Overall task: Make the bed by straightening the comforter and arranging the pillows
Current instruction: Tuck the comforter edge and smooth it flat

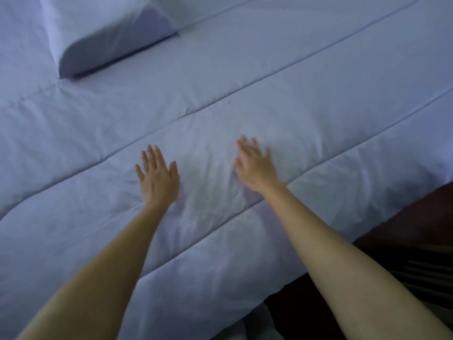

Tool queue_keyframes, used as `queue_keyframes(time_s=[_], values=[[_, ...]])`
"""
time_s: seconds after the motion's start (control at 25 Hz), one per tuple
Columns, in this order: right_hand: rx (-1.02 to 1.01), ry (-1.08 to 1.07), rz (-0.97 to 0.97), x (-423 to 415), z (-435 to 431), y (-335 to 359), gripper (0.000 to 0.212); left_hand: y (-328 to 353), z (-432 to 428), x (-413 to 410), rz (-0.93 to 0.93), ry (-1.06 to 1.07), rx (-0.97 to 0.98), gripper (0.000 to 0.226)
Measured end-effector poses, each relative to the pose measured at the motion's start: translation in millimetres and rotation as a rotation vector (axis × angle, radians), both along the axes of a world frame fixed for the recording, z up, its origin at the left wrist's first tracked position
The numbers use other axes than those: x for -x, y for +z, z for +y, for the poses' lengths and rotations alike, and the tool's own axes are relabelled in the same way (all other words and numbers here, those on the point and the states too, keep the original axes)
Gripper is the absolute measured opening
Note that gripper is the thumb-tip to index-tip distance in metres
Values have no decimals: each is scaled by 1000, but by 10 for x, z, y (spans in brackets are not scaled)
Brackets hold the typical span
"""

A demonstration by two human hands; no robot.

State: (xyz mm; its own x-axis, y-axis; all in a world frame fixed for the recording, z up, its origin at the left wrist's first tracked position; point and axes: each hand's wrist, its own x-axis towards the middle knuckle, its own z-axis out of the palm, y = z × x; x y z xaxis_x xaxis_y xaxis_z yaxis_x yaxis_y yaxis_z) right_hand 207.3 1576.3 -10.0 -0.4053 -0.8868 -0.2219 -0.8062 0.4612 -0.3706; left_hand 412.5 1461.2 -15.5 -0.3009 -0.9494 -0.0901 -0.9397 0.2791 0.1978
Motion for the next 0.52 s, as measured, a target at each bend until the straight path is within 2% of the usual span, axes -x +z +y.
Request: queue_keyframes(time_s=[0.08,0.16,0.32,0.52], values=[[-86,188,-8,-130,-351,-78,58,-101,-347,-9,-29,12,-27,64],[-112,214,27,-44,-542,-223,60,-275,-542,74,-43,35,-84,66],[-69,72,157,600,-470,-424,61,-460,-610,470,-20,81,-59,69],[-81,-204,249,1633,345,-442,59,-439,-206,1304,39,-70,-19,67]])
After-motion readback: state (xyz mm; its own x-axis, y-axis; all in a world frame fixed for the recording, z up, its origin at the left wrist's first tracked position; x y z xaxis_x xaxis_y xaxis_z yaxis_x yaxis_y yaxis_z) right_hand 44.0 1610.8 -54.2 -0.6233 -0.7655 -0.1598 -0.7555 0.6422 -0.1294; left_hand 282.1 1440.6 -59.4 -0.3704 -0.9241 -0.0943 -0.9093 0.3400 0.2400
